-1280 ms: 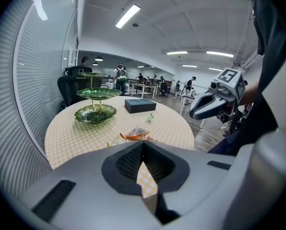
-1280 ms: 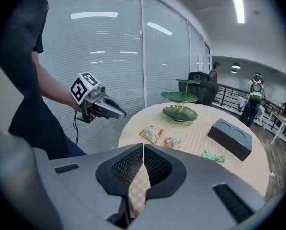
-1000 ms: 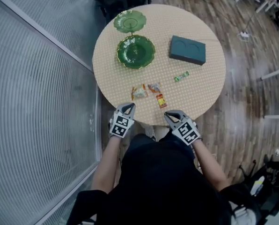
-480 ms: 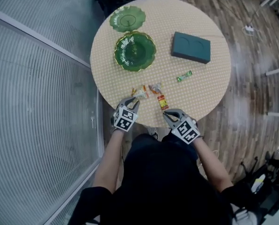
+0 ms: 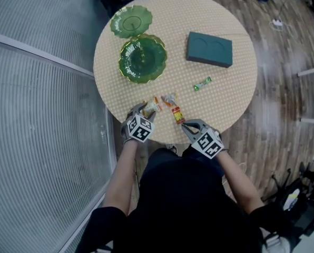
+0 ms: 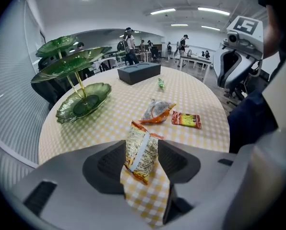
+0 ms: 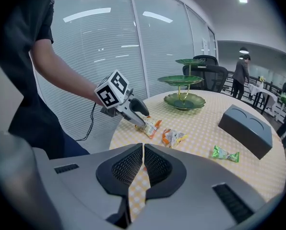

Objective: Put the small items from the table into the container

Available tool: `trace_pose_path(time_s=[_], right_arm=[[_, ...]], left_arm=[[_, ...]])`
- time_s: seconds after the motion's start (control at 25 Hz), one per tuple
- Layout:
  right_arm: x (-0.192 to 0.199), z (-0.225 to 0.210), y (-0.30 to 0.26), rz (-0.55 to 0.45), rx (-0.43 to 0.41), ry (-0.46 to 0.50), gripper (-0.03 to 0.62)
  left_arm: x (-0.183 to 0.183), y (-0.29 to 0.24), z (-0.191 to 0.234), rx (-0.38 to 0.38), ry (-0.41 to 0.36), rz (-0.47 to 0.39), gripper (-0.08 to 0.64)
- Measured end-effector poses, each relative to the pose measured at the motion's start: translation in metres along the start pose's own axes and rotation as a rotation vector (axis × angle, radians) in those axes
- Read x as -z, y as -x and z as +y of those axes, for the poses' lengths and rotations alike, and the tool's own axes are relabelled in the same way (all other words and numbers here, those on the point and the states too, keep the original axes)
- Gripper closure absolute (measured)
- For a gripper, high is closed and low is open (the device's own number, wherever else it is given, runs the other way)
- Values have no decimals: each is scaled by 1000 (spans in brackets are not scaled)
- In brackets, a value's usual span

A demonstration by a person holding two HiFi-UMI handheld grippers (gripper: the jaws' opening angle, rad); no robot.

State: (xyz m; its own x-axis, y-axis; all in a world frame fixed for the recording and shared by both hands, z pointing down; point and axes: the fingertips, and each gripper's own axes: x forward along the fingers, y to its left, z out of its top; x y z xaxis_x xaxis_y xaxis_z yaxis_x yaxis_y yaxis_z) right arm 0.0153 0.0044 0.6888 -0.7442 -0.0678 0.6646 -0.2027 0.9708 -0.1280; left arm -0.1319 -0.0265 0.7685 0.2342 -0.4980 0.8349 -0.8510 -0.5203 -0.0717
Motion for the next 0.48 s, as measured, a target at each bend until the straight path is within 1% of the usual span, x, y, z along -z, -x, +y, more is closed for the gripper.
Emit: trace_pose_path(time_s=[0.08,0.16,0.28,0.4,0.48], right_arm=[[2,-5,2,4,5,-4,563],[3,-9,5,7,10,-7,563],[5,-13,8,10,16,-13,563],[8,-15,8,14,21,-19,563],[10,-15,8,17,23,-20,563]], left_arm=[[2,-5,-1,10,-13,26,362],[2,-9,-2,18,-6,40,362],[2,-13,0,8,0,55,362],[2,-18,3,-4,-19,78,365],[3,-22,3,-2,-29,88,380]])
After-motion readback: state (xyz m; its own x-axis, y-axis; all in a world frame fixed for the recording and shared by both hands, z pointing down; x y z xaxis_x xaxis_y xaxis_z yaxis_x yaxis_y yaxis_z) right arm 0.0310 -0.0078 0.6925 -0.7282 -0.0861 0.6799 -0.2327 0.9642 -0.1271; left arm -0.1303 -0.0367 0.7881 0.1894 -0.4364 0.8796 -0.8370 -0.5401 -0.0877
